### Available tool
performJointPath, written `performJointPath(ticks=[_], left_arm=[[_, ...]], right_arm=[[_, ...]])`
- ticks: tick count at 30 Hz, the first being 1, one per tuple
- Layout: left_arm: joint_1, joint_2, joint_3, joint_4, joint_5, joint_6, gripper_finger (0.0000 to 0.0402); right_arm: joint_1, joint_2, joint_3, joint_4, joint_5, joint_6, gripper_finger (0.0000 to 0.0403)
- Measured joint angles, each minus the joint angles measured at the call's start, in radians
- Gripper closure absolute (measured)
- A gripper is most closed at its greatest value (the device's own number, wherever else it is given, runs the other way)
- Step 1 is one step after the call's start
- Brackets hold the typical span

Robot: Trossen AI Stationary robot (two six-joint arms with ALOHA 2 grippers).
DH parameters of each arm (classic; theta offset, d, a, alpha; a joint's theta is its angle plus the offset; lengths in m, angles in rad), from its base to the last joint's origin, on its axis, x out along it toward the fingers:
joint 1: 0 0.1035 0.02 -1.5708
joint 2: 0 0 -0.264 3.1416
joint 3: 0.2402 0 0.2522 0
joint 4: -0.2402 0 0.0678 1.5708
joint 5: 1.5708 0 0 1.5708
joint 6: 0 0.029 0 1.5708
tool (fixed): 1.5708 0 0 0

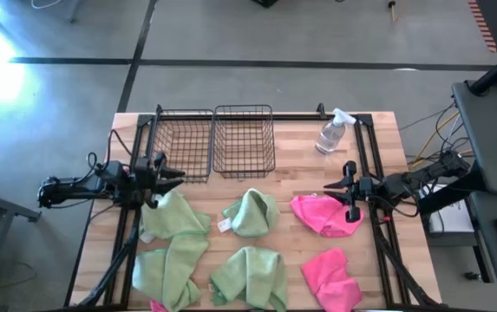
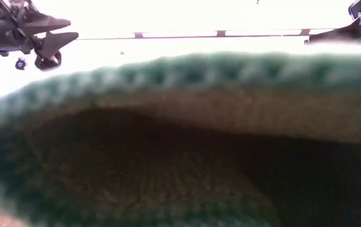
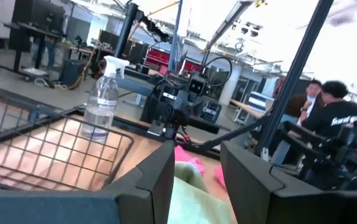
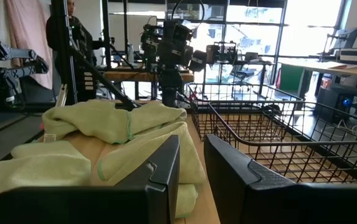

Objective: Sort microfiber towel by color & place in baskets
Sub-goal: Put the green microfiber cloth into the left wire basket

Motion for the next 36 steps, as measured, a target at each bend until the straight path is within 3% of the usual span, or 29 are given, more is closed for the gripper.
performJointPath(ticks=[10, 18, 27, 32, 36], left_arm=[[0.0, 0.0, 0.0, 0.033, -0.011, -0.087, 0.0286], [0.0, 0.0, 0.0, 0.049, -0.148, -0.125, 0.0286], [0.0, 0.0, 0.0, 0.219, -0.156, -0.168, 0.0286], [0.0, 0.005, 0.003, 0.26, -0.156, -0.169, 0.0286], [0.0, 0.037, 0.042, 0.257, -0.147, -0.149, 0.0286]], right_arm=[[0.0, 0.0, 0.0, 0.001, 0.0, -0.035, 0.0335], [0.0, 0.0, 0.0, 0.05, 0.0, 0.166, 0.0335], [-0.001, 0.0, 0.009, 0.188, 0.09, 0.402, 0.0335], [0.0, 0.051, 0.149, 0.094, 0.098, 0.386, 0.0335], [-0.001, 0.163, 0.332, -0.132, 0.136, 0.381, 0.0335]])
